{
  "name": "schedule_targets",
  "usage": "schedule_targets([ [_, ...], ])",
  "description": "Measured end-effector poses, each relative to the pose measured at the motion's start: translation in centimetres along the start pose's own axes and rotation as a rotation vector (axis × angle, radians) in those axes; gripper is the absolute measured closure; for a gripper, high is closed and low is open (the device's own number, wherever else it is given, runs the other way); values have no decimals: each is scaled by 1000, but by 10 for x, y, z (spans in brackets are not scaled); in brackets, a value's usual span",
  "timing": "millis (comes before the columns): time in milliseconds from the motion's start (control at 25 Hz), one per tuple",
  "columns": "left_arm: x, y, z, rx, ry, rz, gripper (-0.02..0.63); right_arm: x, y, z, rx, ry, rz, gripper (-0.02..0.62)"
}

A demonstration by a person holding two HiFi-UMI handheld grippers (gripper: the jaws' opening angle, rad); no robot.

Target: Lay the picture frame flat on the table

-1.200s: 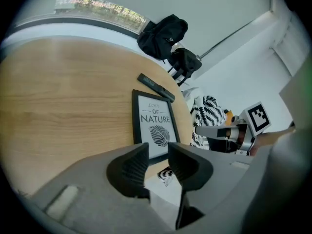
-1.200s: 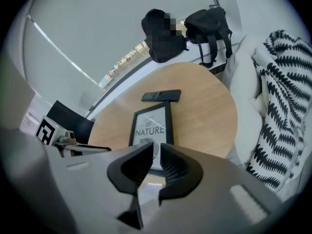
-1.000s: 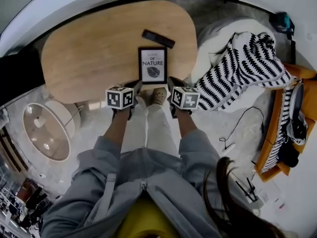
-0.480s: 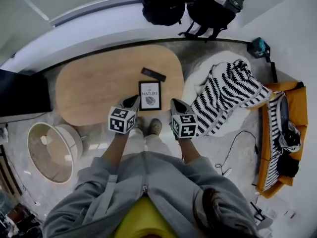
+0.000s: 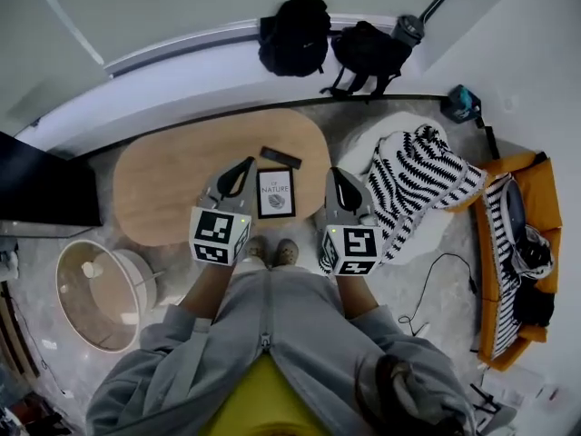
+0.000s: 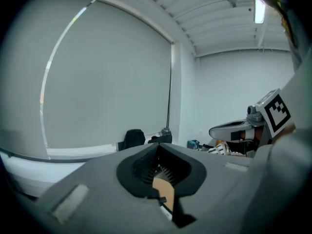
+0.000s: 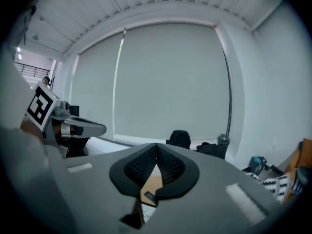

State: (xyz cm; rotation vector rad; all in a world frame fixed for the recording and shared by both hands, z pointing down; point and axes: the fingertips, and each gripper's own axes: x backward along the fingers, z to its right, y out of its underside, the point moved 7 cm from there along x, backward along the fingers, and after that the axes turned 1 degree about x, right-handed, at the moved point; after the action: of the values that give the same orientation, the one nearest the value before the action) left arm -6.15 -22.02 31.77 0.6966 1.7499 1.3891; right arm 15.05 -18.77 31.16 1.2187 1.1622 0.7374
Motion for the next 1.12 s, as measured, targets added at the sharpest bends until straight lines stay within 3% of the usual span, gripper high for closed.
schedule_targets([
  [280,36,-75,9,-58,-62,191,603,35,-76,4,39,44,218,595],
  [520,52,-116,20,-105,-71,286,603,50,-118,7,84,45,306,595],
  [1120,48,-115,29,-102,-60,270,603,59,-117,8,95,31,301,595],
])
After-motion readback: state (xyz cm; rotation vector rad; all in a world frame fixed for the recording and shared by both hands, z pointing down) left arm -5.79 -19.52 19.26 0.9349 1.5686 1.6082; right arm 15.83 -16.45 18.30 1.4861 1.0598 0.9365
